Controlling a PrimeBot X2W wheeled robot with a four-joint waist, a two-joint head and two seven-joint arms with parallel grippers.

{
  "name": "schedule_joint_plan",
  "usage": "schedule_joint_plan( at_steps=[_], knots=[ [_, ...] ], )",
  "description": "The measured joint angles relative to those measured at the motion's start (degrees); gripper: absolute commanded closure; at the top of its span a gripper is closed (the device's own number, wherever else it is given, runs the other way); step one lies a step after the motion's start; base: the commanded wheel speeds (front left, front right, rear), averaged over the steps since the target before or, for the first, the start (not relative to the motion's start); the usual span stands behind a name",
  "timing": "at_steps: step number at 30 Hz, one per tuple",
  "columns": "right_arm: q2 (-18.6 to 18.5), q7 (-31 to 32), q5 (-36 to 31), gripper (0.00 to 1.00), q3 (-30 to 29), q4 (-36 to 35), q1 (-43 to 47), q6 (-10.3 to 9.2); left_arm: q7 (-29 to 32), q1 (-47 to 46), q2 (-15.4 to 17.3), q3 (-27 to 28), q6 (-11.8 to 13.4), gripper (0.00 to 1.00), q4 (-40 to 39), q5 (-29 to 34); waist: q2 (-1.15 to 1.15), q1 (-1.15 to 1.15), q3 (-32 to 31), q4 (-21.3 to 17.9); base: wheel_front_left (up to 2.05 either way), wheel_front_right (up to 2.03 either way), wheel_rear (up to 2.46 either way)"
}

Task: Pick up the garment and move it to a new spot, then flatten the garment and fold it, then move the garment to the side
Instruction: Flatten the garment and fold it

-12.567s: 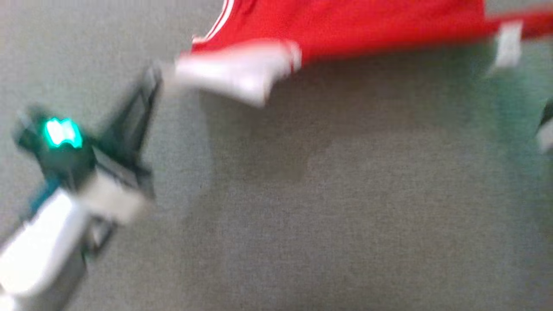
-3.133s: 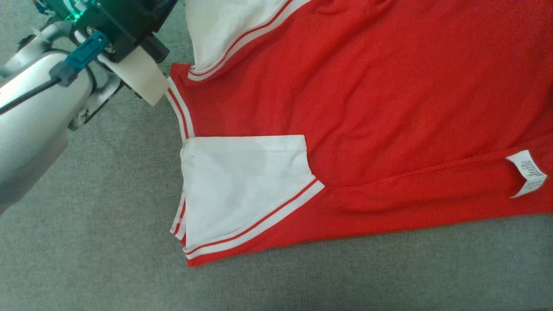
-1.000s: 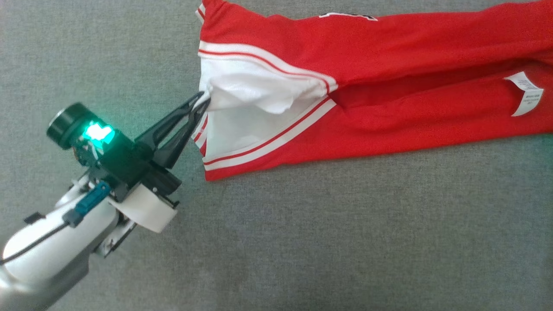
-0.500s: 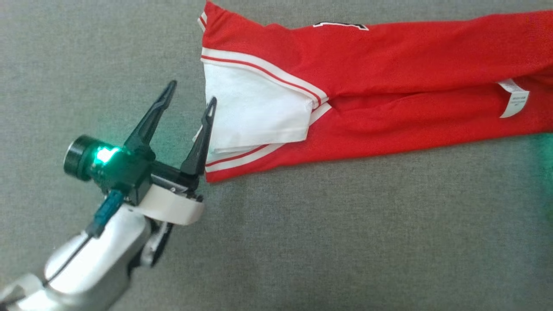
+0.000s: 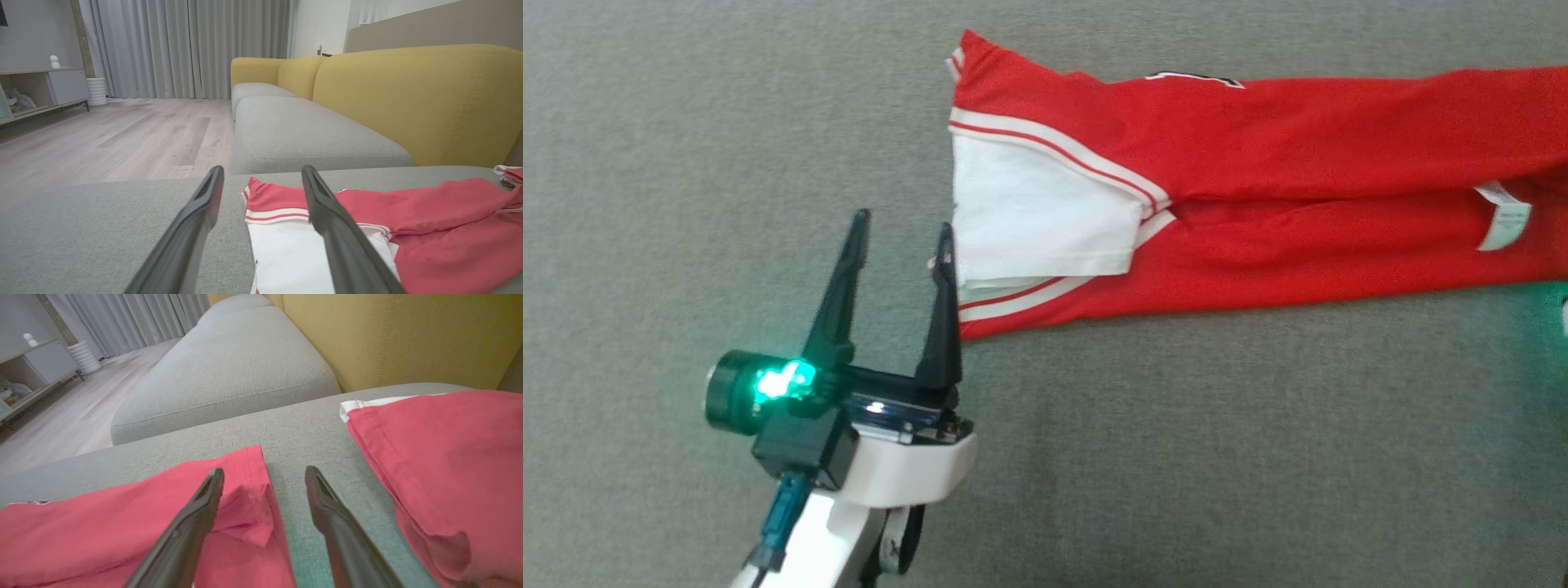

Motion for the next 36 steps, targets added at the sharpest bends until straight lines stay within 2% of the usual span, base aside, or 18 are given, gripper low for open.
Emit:
schedule_joint_plan(
  at_steps=[6,10,19,26,27,28,29,31,36],
  knots=[
    [-0.34,3.32,-4.78,0.0,-1.63,8.15,-6.92,0.01,0.0,1.05,-4.6,4.05,-5.61,0.0,0.96,3.98,0.0,0.0,0.21,1.92,0.0,0.0,0.0],
    [-0.09,4.56,-6.04,0.0,-2.4,11.15,-6.94,0.01,0.0,1.55,-6.52,6.76,-8.33,0.0,1.53,5.86,0.0,0.01,0.32,2.3,0.0,0.0,0.0],
    [1.86,5.7,-4.92,0.0,-2.35,9.71,-1.67,0.01,0.0,3.99,-8.89,11.04,-12.11,0.0,1.97,8.44,0.0,0.0,-0.39,0.79,0.0,0.0,0.0],
    [1.65,9.14,-2.71,0.0,-0.91,9.61,-1.69,0.01,0.0,4.06,-9.95,12.56,-14.47,0.0,2.15,10.33,0.0,0.0,-0.79,0.57,0.0,0.0,0.0],
    [1.31,9.51,-2.14,0.05,-0.54,9.82,-1.81,0.01,0.0,4.07,-10.06,12.78,-14.68,0.0,2.19,10.44,0.0,0.0,-0.78,0.68,0.0,0.0,0.0],
    [1.04,9.91,-1.57,0.2,-0.19,9.87,-1.92,0.01,0.0,4.1,-10.18,13.01,-14.99,0.0,2.22,10.7,0.0,0.0,-0.81,0.79,0.0,0.0,0.0],
    [0.92,10.49,-1.11,0.54,0.08,9.85,-2.08,0.01,0.0,4.15,-10.25,13.21,-15.12,0.0,2.3,10.84,0.0,0.0,-0.88,0.86,0.0,0.0,0.0],
    [0.69,11.77,-0.18,0.98,0.77,9.82,-2.4,0.01,0.0,4.36,-10.42,13.52,-15.17,0.0,2.33,11.18,0.0,0.0,-1.01,0.98,0.0,0.0,0.0],
    [0.42,12.65,2.01,1.0,2.21,9.32,-2.44,0.01,0.0,4.62,-10.77,14.19,-15.63,0.0,2.59,11.29,0.0,0.0,-1.58,0.73,0.0,0.0,0.0]
  ],
)
